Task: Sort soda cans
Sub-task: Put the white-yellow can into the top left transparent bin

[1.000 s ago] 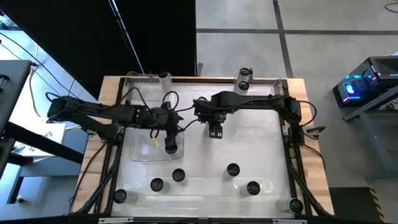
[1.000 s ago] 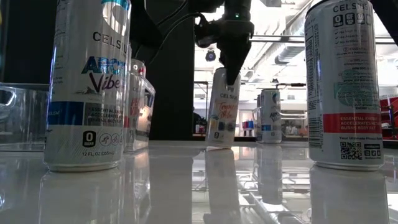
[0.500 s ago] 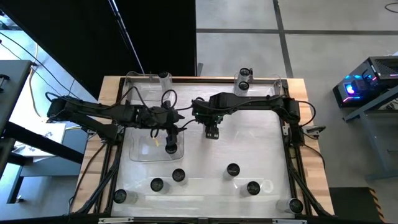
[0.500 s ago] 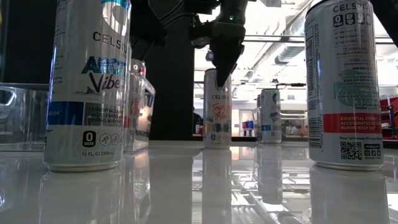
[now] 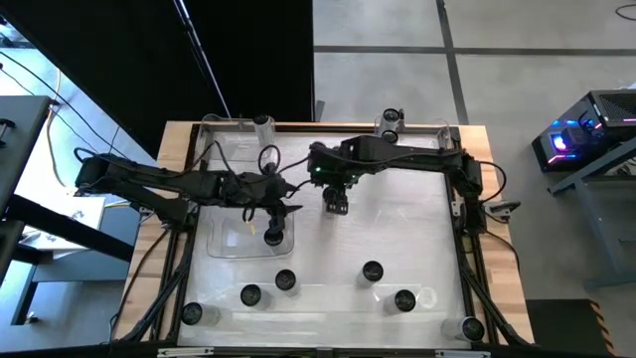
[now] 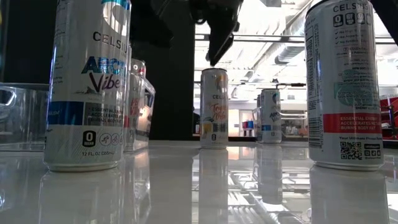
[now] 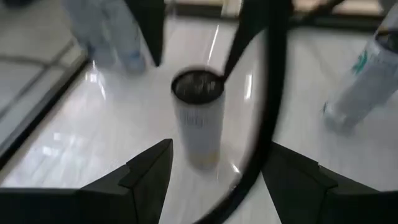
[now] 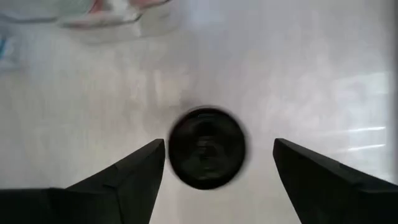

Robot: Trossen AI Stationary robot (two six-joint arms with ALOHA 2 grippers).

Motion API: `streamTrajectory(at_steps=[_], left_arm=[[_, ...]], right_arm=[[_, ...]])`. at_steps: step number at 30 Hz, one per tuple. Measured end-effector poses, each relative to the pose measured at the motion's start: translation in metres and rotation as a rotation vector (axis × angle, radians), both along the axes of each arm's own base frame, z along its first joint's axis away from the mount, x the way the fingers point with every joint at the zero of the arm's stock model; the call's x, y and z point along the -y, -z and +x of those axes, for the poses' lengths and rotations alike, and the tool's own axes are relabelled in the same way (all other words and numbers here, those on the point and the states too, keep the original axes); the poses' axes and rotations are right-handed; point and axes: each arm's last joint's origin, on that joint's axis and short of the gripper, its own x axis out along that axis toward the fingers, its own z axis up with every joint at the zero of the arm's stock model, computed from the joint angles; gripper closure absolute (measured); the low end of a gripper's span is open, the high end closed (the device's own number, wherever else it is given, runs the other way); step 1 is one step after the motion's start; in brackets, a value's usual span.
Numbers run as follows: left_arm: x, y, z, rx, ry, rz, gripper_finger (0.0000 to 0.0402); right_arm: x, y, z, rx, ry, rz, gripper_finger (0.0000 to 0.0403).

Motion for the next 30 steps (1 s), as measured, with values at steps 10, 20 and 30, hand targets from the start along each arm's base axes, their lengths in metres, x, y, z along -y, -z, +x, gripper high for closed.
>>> streamTrajectory(at_steps=[10, 20, 30], left_arm=[[0.002, -0.006, 0.015, 0.380, 0.106, 0.163, 0.0171], [-0.007, 0.018, 0.059, 0.279, 0.131, 0.152, 0.0105], [-0.028, 0.030, 0.099, 0.039, 0.035, 0.090, 0.0060]], right_arm=[[-0.003, -0.061, -0.058, 0.120, 0.120, -0.090, 0.0107], [-0.035, -0.043, -0.139, 0.342, 0.269, -0.098, 0.0107], [-0.074, 0.016, -0.190, 0.641, 0.316, -0.016, 0.0107]])
